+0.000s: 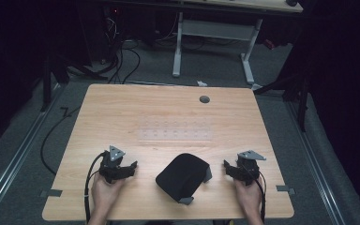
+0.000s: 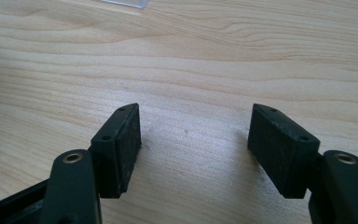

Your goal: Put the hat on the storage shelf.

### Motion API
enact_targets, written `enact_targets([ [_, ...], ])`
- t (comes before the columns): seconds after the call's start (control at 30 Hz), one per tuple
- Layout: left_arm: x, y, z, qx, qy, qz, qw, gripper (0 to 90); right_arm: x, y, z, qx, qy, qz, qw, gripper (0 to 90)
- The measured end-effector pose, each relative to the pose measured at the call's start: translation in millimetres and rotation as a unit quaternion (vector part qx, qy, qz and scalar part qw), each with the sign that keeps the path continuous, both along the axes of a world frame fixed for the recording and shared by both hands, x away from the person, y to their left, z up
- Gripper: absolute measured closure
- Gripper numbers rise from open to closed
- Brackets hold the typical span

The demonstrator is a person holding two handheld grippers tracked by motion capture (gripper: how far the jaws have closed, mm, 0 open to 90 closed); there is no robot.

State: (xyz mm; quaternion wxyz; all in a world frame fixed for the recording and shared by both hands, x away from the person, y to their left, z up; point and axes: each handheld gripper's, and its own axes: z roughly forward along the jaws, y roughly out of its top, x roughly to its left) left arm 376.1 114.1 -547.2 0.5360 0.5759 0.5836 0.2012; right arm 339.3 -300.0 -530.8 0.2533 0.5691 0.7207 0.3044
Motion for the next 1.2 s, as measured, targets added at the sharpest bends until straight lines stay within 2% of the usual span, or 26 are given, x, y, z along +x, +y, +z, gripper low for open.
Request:
enact_targets([
  [0.87,-0.2,-0.2,0.1,0.000,0.000,0.001,1.0000,25.8,0.0,0.2,0.1,0.003,0.001,0.004,1.0000,35.3],
  [1.1,-0.1,-0.1,0.1,0.000,0.000,0.000,1.0000,25.8,-0.4,-2.6,0.6,0.004,-0.001,0.002,1.0000,41.8],
  [1.2,-0.1,-0.1,0.1,0.000,0.000,0.000,1.0000,25.8,-0.9,-4.4,1.2,0.013,0.000,0.001,0.9999,44.2],
])
